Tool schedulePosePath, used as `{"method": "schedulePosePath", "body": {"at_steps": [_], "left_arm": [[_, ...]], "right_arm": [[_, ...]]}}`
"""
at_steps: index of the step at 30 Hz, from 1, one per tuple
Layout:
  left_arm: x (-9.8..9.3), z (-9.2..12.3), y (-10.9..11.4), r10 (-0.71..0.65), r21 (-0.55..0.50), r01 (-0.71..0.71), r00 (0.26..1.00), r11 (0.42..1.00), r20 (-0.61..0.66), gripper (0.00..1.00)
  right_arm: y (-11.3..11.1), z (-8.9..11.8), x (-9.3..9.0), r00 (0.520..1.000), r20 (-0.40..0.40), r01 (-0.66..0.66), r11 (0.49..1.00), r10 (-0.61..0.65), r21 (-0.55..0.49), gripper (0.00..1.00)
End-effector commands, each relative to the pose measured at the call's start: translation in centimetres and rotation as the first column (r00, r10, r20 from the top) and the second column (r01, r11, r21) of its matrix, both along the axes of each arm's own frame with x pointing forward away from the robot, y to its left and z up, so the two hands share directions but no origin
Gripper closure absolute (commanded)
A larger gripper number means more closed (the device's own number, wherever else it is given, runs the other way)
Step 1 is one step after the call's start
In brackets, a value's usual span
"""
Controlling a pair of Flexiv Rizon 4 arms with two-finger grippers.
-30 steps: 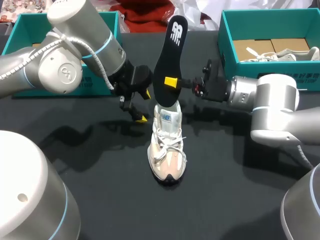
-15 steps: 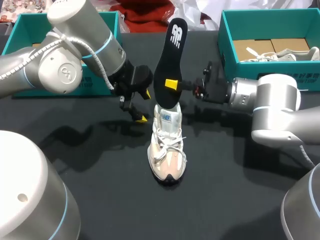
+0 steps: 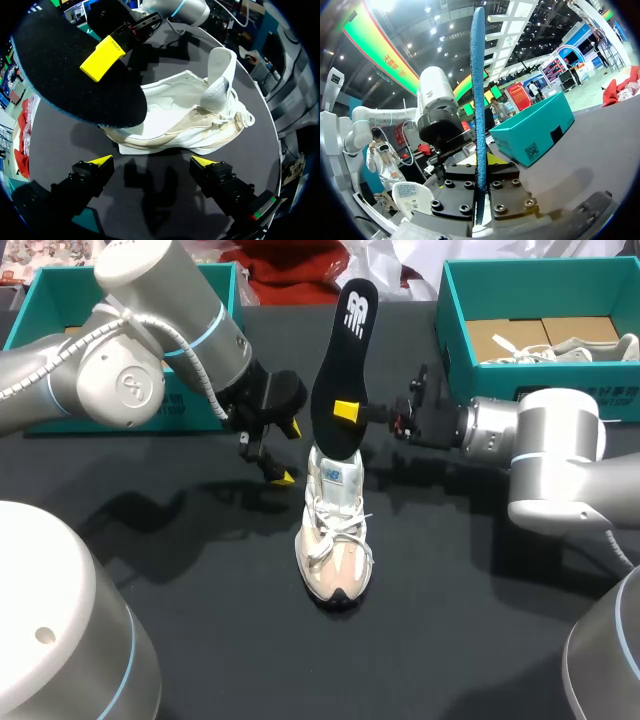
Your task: Take the shoe out of the shoebox, open the shoe tongue, remove and reinsert the insole, then place the shoe into the shoebox
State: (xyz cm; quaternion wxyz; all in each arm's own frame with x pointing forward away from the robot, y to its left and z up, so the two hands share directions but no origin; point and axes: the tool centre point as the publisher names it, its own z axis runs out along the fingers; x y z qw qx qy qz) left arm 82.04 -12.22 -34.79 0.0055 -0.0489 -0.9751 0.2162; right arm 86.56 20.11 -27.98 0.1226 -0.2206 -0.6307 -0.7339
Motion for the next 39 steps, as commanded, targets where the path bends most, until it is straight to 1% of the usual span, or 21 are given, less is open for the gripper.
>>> {"method": "schedulePosePath", "body": {"at_steps": [1,12,22,39], "left_arm": [[0.1,-0.1,-0.1,-0.001,0.001,0.001,1.0,1.0,0.0,0.0],[0.1,-0.1,-0.1,-0.001,0.001,0.001,1.0,1.0,0.0,0.0],[0.1,-0.1,-0.1,-0.001,0.001,0.001,1.0,1.0,0.0,0.0],[0.1,-0.1,-0.1,-0.001,0.001,0.001,1.0,1.0,0.0,0.0]], "right_arm": [[0.2,-0.2,-0.1,1.0,0.001,-0.003,1.0,0.003,0.002,1.0],[0.7,-0.6,-0.2,1.0,-0.001,-0.004,1.0,0.004,-0.004,1.0],[0.6,-1.3,-0.4,1.0,-0.006,0.0,1.0,0.0,-0.008,1.0],[0.7,-1.4,-0.5,1.0,-0.008,-0.018,1.0,0.018,-0.007,1.0]]}}
